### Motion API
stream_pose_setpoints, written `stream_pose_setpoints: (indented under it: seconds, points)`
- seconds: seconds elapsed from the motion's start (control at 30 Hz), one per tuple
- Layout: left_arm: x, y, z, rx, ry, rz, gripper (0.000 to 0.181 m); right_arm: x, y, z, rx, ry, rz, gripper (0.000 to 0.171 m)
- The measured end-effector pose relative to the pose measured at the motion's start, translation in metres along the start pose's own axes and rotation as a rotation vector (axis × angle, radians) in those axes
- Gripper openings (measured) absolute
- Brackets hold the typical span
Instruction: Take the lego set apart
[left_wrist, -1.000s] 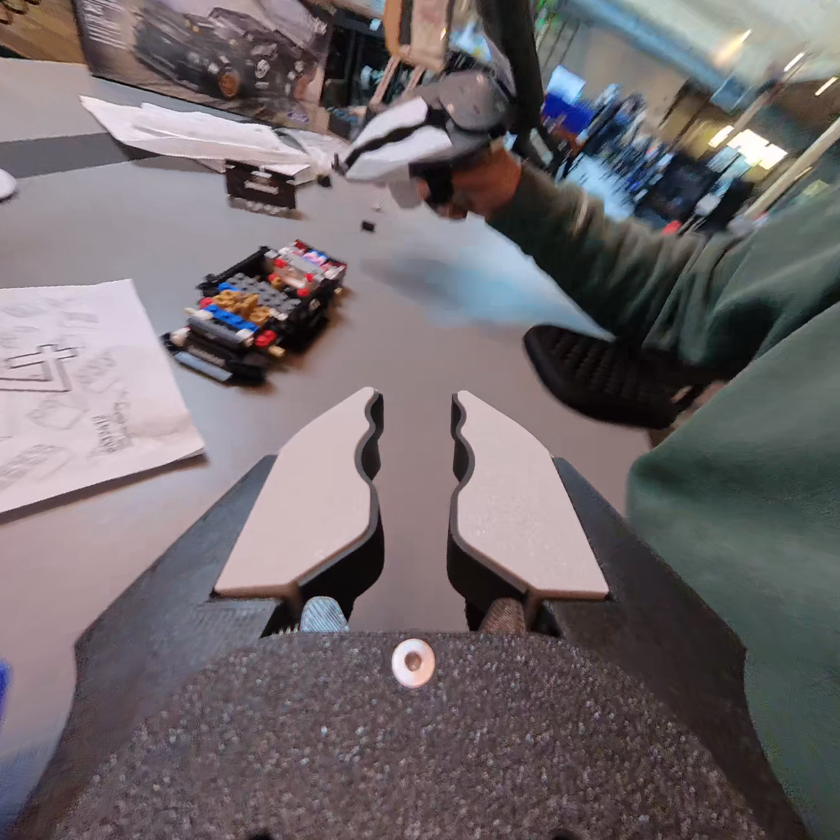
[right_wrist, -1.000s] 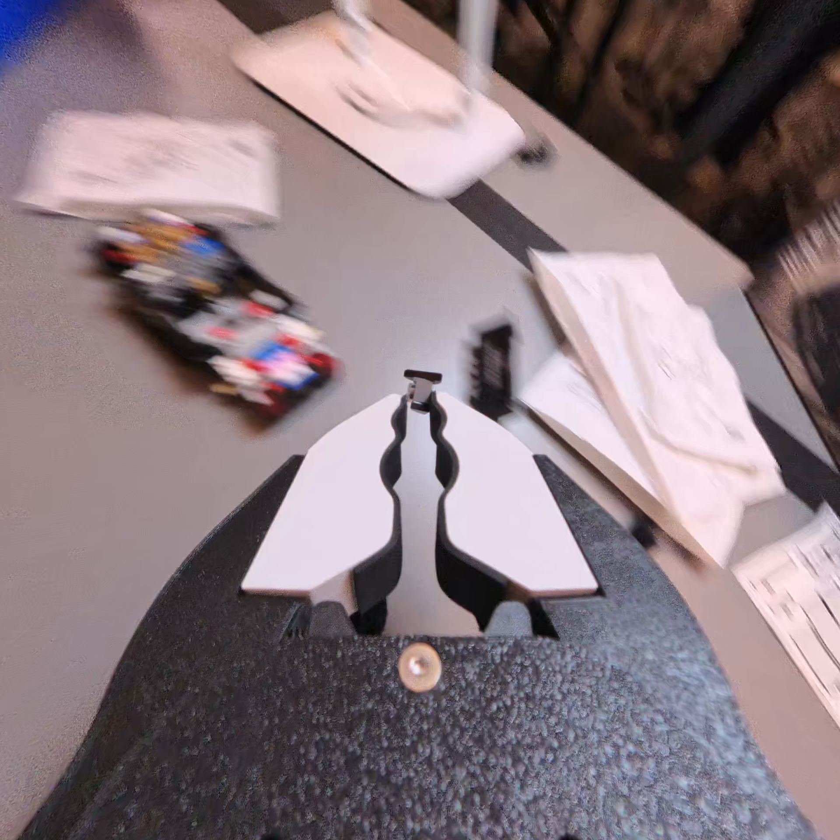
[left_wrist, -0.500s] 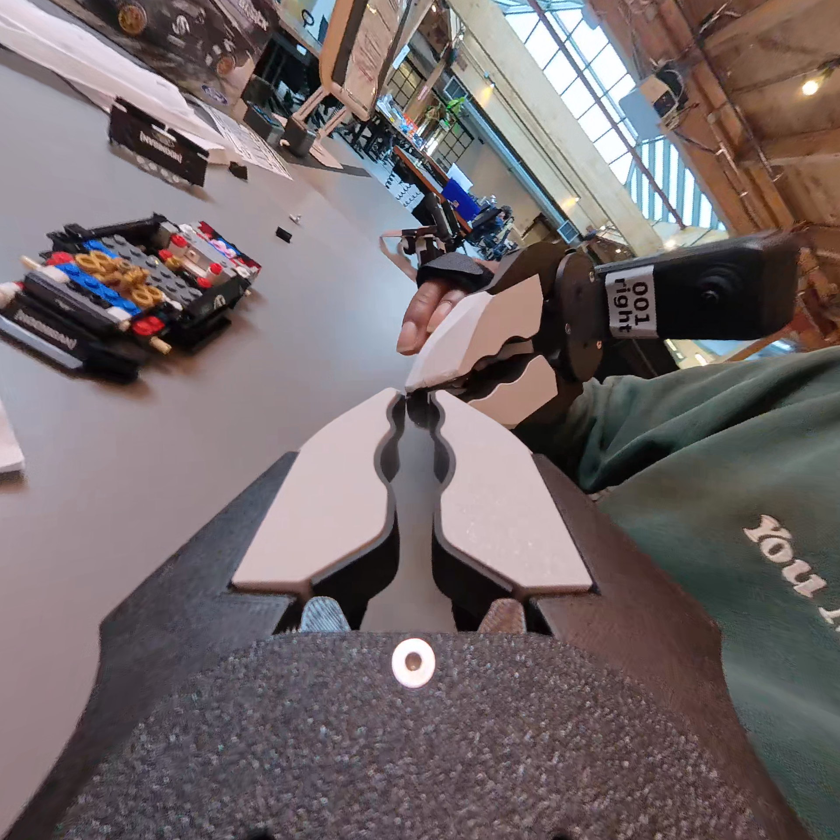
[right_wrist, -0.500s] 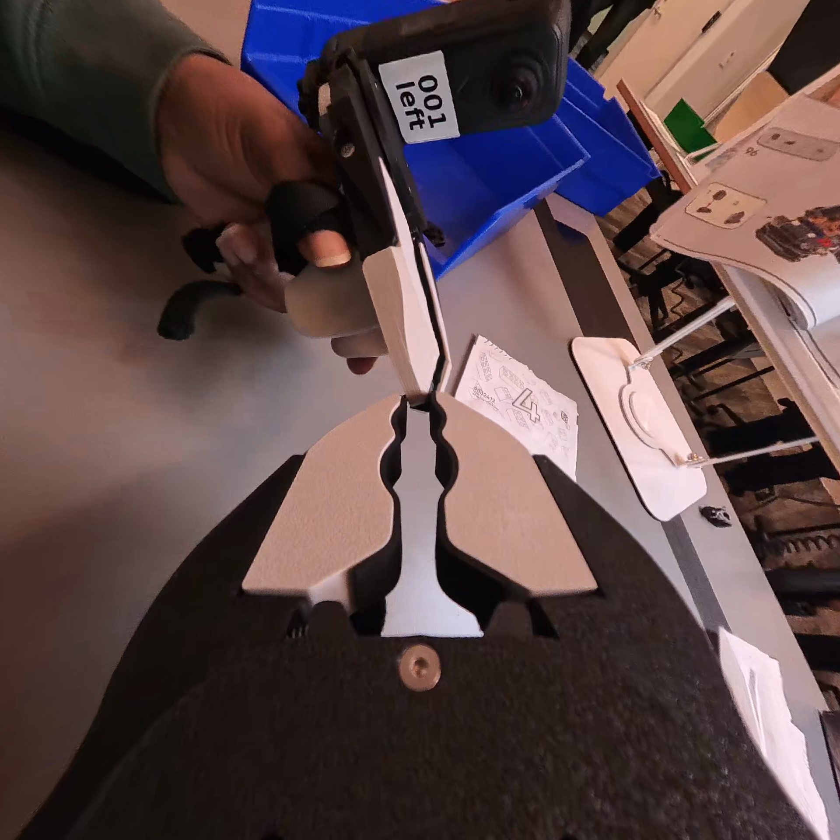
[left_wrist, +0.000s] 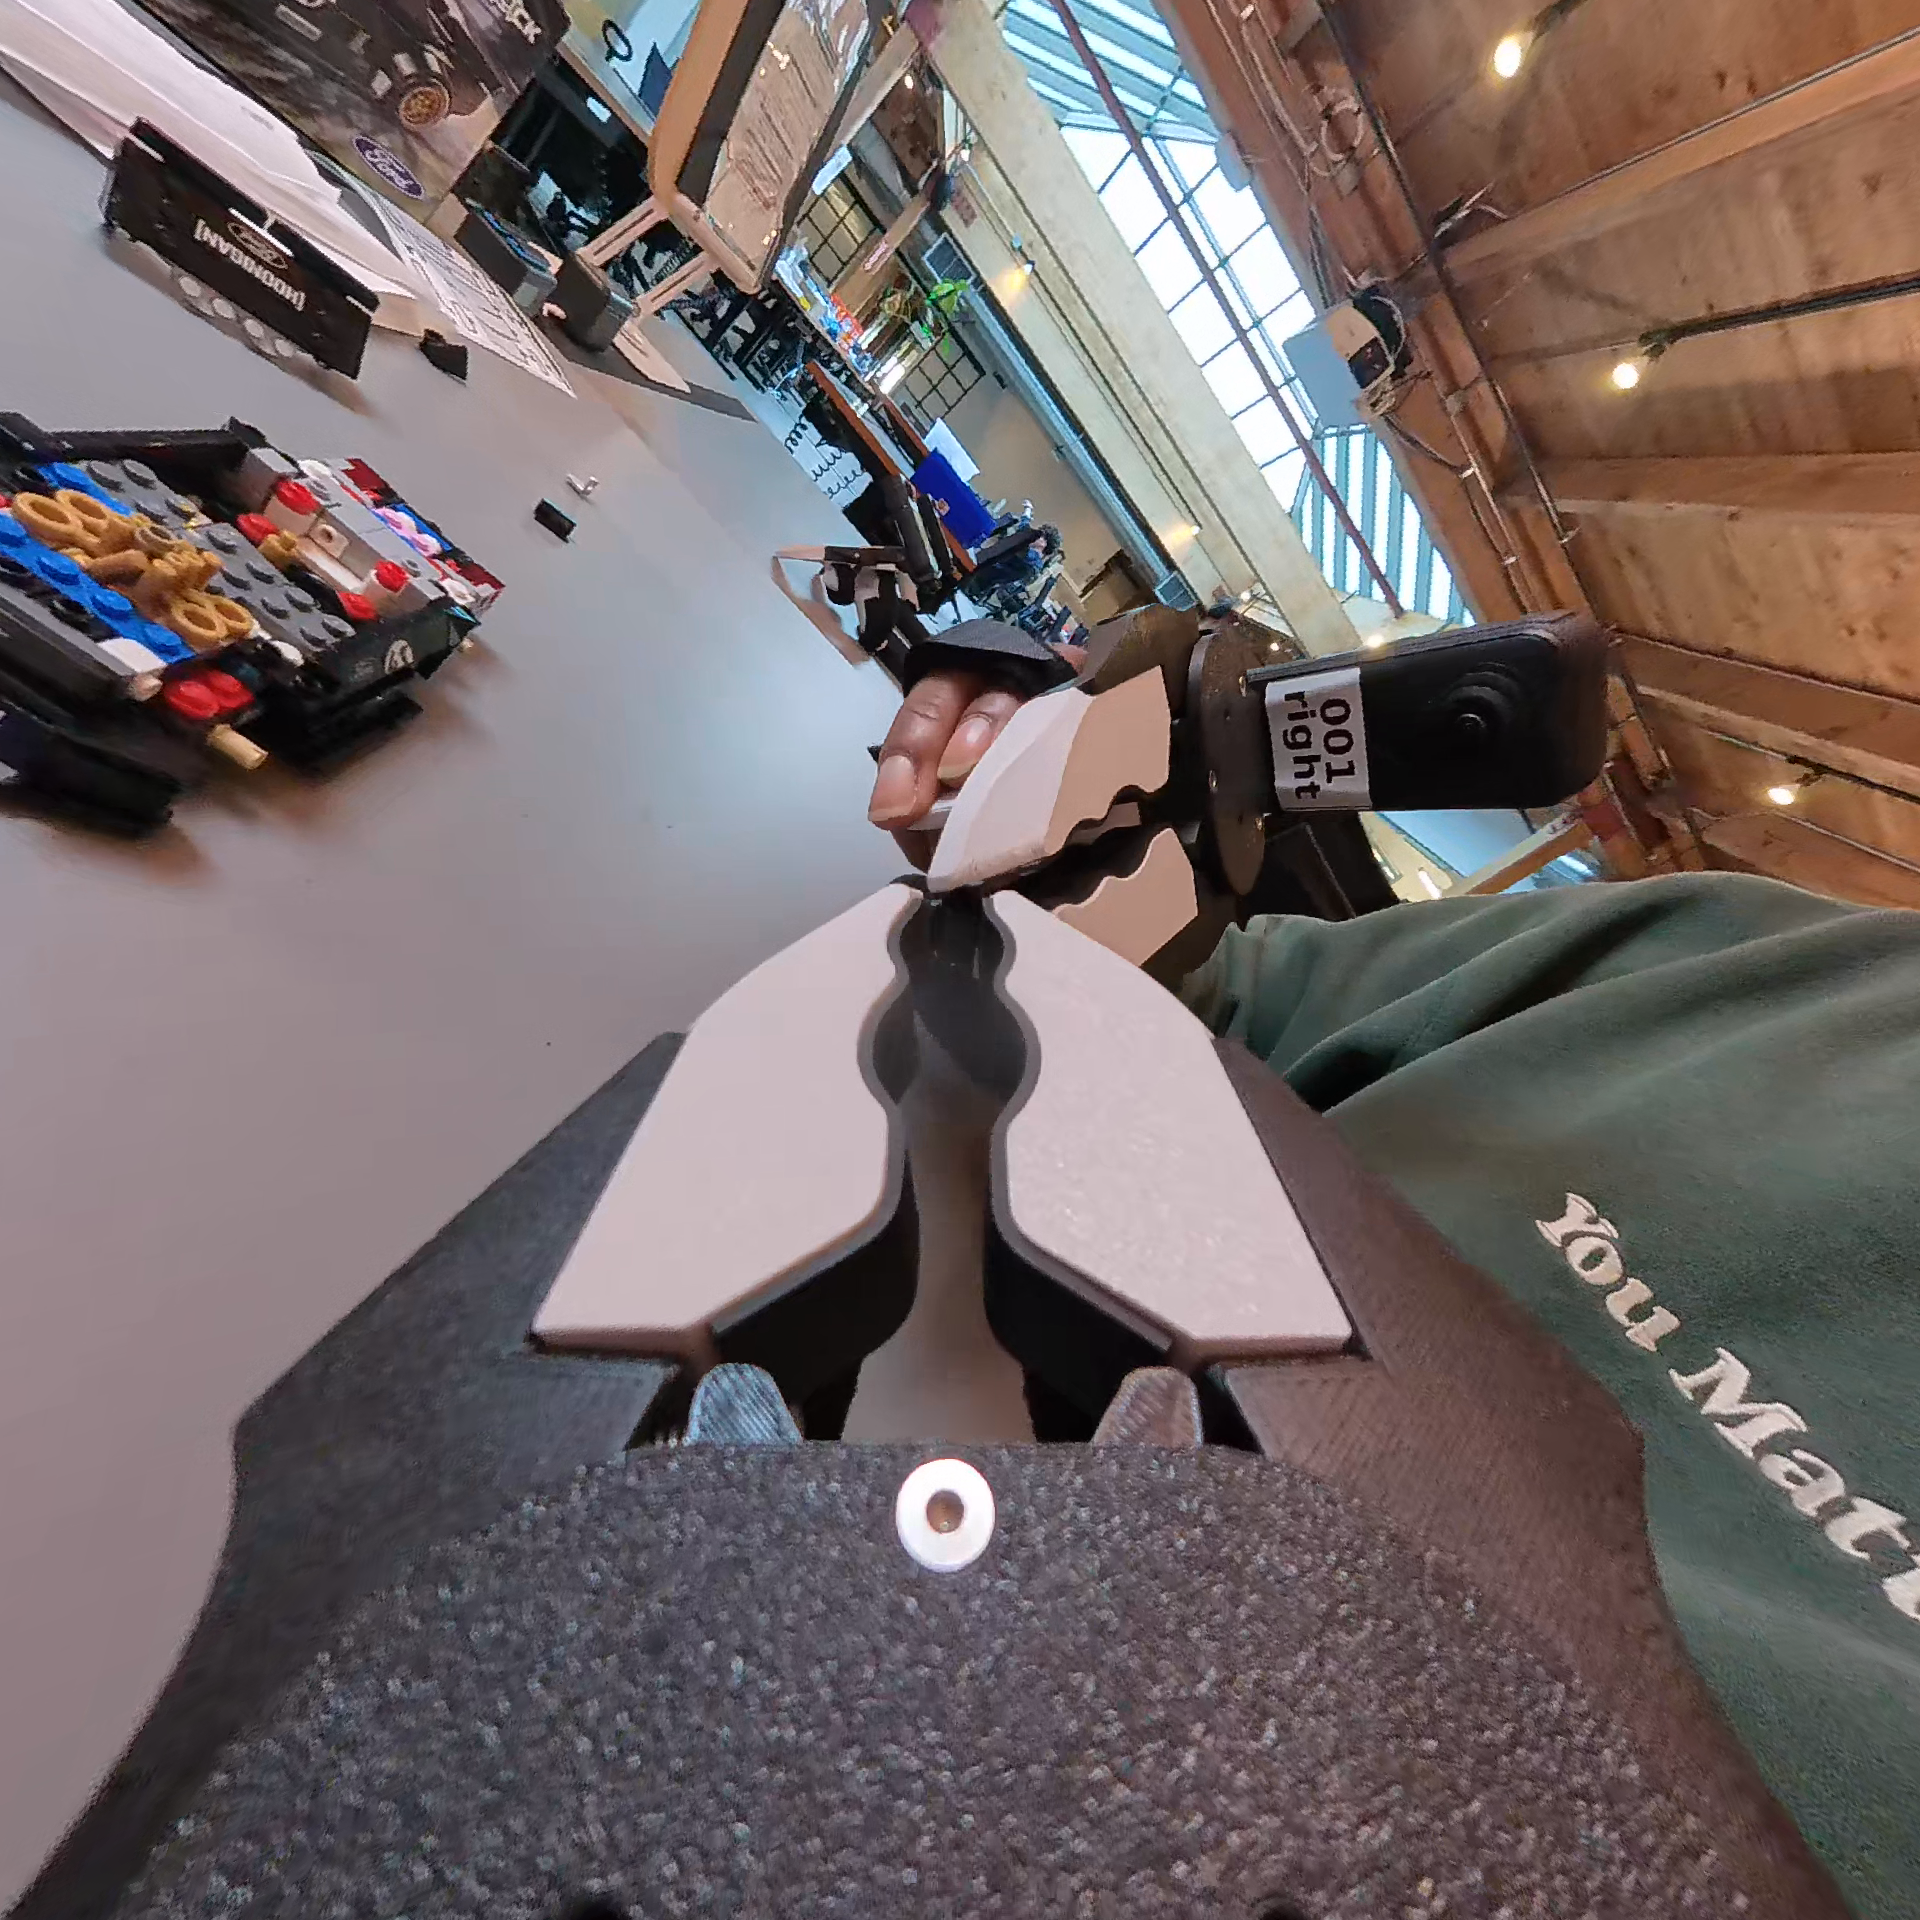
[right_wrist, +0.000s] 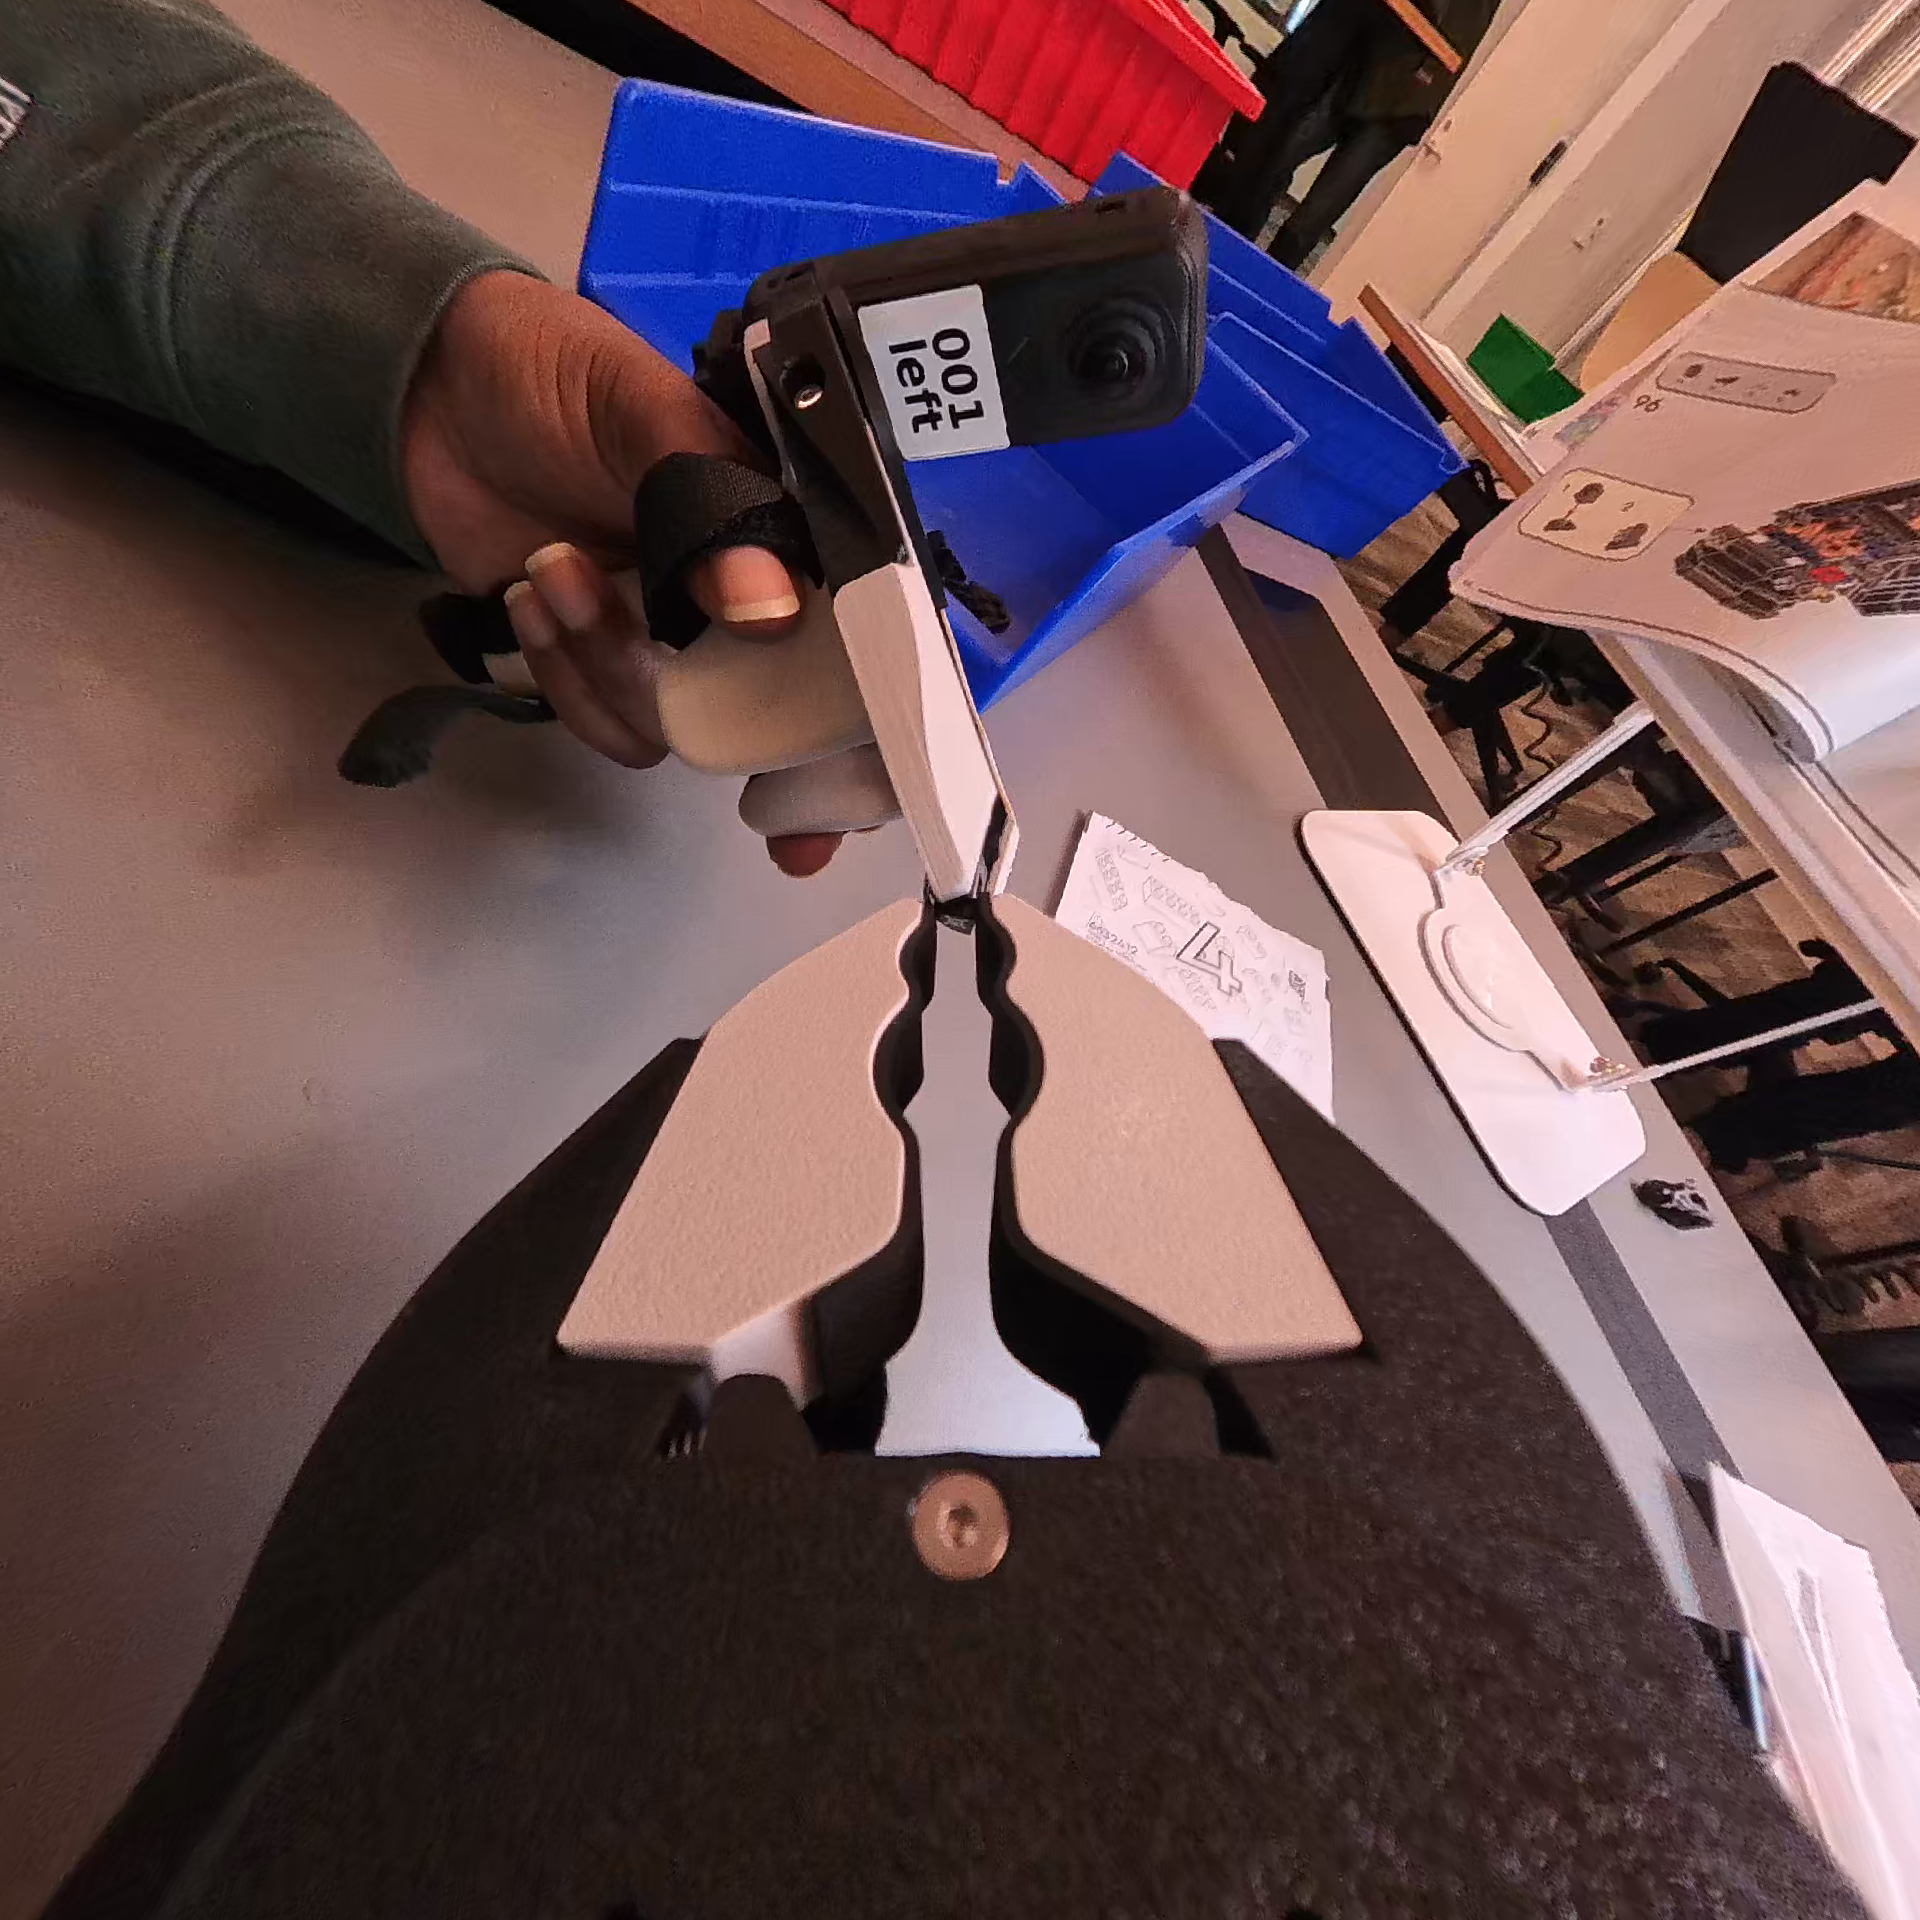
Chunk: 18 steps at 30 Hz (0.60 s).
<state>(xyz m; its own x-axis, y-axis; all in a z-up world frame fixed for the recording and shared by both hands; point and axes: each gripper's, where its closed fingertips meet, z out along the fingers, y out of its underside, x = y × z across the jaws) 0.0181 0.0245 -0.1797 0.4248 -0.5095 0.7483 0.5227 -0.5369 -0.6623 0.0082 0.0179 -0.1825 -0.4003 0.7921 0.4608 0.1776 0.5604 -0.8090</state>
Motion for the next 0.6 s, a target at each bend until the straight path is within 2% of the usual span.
stream_pose_setpoints:
  seconds: [0.1, 0.2, 0.3, 0.37, 0.6]
  points:
    - [-0.003, 0.004, 0.002, -0.019, -0.003, -0.015, 0.009, -0.002, 0.006, -0.001, -0.006, -0.027, 0.013, 0.007]
    - [-0.014, -0.016, -0.018, 0.075, -0.030, -0.051, 0.008, -0.001, 0.027, -0.007, -0.053, -0.044, 0.032, 0.002]
    - [-0.009, -0.006, -0.012, 0.014, -0.044, 0.034, 0.009, -0.015, 0.038, -0.002, -0.080, -0.133, 0.085, 0.002]
    - [-0.004, -0.002, -0.003, 0.007, 0.007, -0.033, 0.008, -0.026, 0.043, 0.008, -0.102, -0.174, 0.084, 0.003]
    - [-0.021, 0.006, -0.006, 0.009, -0.001, -0.169, 0.008, -0.045, 0.064, 0.016, -0.165, -0.264, 0.109, 0.008]
